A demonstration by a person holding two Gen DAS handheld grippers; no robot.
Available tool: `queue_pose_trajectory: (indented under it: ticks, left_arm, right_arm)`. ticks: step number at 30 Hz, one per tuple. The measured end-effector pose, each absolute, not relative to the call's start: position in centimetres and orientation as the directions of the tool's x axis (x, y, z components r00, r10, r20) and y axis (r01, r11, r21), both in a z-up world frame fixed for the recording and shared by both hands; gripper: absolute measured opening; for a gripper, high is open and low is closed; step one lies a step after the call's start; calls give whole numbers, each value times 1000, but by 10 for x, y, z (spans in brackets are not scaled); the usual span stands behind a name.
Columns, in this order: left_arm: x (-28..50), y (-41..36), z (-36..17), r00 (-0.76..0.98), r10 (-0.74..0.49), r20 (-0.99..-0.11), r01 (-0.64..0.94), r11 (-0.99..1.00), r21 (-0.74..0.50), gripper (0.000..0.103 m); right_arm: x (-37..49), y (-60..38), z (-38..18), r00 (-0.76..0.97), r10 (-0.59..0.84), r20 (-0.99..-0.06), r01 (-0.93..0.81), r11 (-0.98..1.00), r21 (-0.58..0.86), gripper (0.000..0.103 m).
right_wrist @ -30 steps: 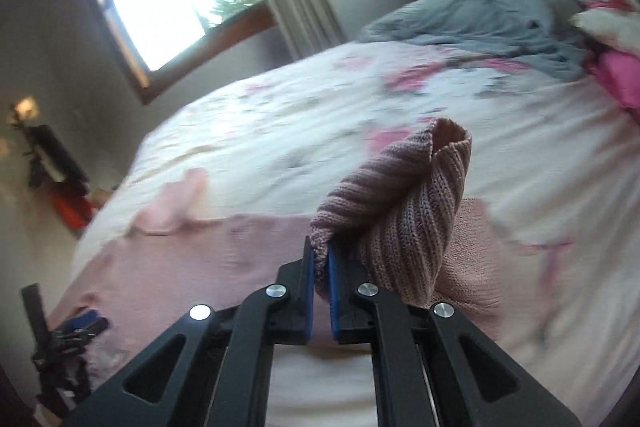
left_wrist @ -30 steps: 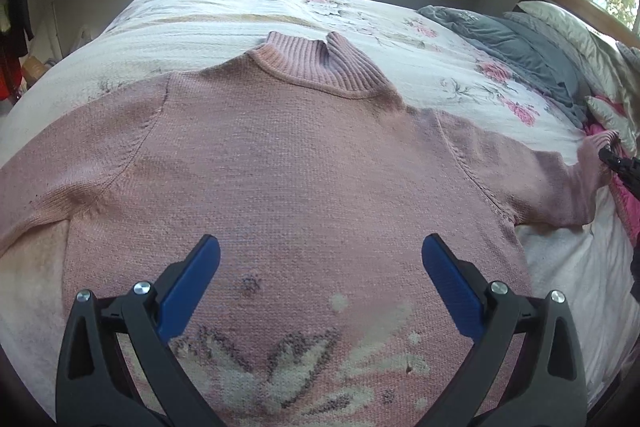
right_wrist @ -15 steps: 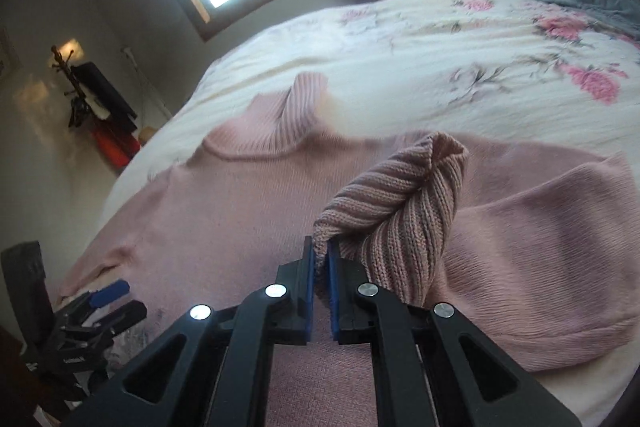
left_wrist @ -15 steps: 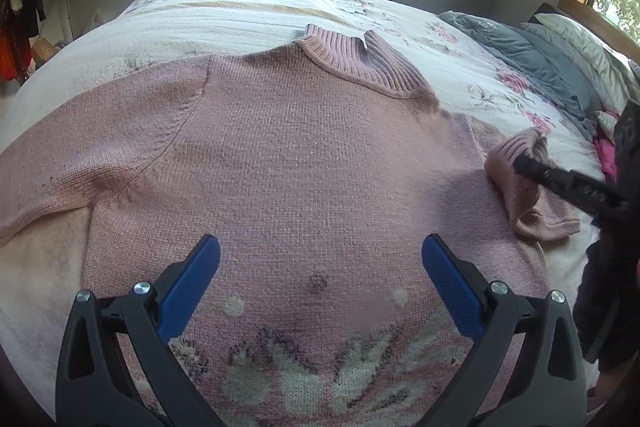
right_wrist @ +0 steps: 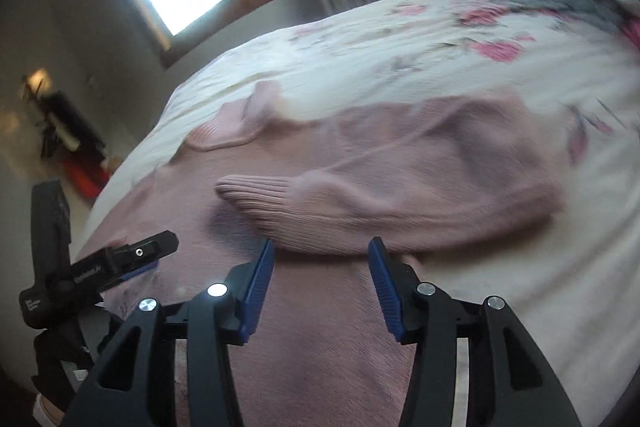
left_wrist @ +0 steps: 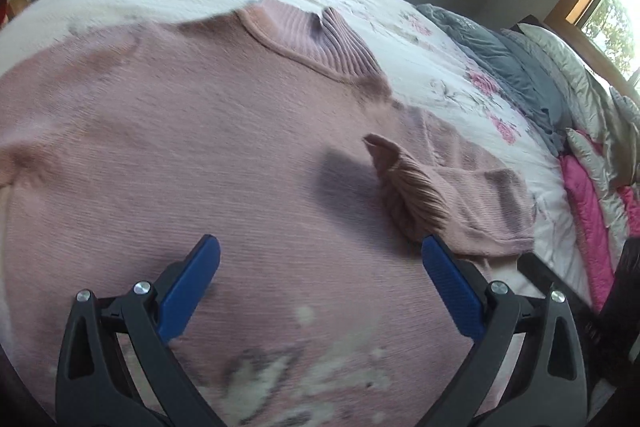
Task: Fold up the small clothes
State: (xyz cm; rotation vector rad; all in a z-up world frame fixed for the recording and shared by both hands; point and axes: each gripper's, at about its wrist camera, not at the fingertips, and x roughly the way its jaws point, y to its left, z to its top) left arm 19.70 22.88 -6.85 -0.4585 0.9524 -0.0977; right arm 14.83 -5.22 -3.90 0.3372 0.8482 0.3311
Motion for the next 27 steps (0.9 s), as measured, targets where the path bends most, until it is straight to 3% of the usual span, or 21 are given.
queue_pose_trajectory:
  ticks: [5, 10, 13, 14, 15, 17, 20, 27]
  left_arm:
    - [228, 197, -79, 543, -340, -768, -95, 884, -458, 100]
    - [262, 167, -93, 516, -304, -801, -97, 908, -407, 100]
    - [270, 155, -94, 516, -264, -815, -88, 930, -357, 99]
    - [271, 151, -92, 523, -257, -813, -82, 934, -348, 94]
    - [271, 149, -91, 530, -259, -808, -73, 935, -348, 69]
    - [274, 149, -92, 511, -302, -805, -60, 921, -384, 36]
    - [270, 158, -88, 524, -350, -777, -72, 890, -450, 17]
    - [239, 216, -37, 663, -322, -676, -49, 882, -468, 13]
  right_arm:
    - [140, -69, -63, 635, 384, -670, -68, 892, 447, 51]
    - [151, -60, -71, 618, 331, -713, -56, 923, 380, 62]
    - [150, -69, -72, 620, 351, -702, -54, 911, 408, 62]
    - [149, -74, -69, 628, 359, -691, -51, 904, 424, 62]
    - [146, -77, -67, 634, 355, -687, -46, 904, 424, 62]
    - [143, -82, -62, 650, 317, -691, -30, 919, 393, 62]
    - [141, -85, -60, 658, 289, -695, -13, 928, 373, 63]
    - [138, -80, -53, 666, 297, -685, -35, 929, 369, 63]
